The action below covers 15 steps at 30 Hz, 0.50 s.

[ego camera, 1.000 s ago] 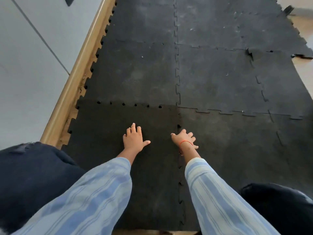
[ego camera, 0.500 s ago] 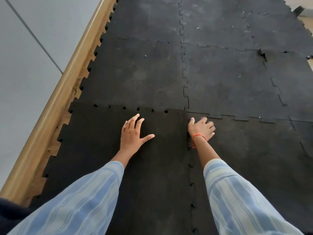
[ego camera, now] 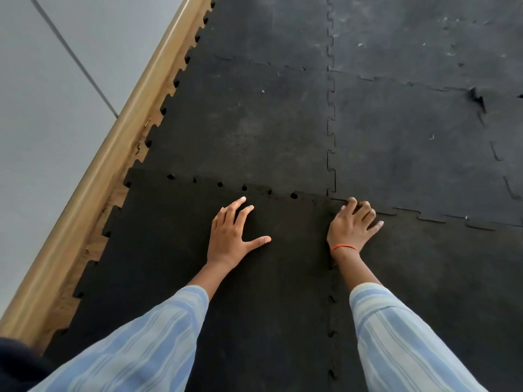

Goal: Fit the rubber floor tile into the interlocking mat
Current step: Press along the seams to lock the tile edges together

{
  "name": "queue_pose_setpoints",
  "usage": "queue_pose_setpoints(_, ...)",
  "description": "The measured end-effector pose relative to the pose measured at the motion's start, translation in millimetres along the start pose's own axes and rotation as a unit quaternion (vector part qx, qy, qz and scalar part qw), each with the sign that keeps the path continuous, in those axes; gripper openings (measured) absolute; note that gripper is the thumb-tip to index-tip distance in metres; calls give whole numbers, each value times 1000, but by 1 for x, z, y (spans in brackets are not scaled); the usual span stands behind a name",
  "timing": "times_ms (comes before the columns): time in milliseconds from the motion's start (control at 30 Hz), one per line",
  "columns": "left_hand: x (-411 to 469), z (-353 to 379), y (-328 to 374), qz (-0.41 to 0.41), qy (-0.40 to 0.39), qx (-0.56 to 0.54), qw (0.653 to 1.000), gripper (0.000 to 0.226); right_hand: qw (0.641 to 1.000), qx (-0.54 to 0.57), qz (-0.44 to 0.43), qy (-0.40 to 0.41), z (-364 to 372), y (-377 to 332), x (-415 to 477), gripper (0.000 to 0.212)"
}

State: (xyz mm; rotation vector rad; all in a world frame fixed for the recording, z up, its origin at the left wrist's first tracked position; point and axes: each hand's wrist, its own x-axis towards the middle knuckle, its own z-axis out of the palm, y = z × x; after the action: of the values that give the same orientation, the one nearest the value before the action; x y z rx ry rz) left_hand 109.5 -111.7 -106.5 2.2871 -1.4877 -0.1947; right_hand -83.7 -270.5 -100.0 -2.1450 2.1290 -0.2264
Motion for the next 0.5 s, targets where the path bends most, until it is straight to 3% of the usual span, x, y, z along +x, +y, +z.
queue_pose_setpoints(167,0,0,1,-6,-3,2,1000,83,998,-44,-44,-22,-2,-3,1,58)
queue_pose_setpoints(333,-1,0,0,-4,3,-3,1000,82,999,40,-1,-24,-8,-34,19,42)
queue_pose_setpoints(500,0,-7,-11,40,-21,5,999,84,995,4,-100,-5,6,-66,14,62)
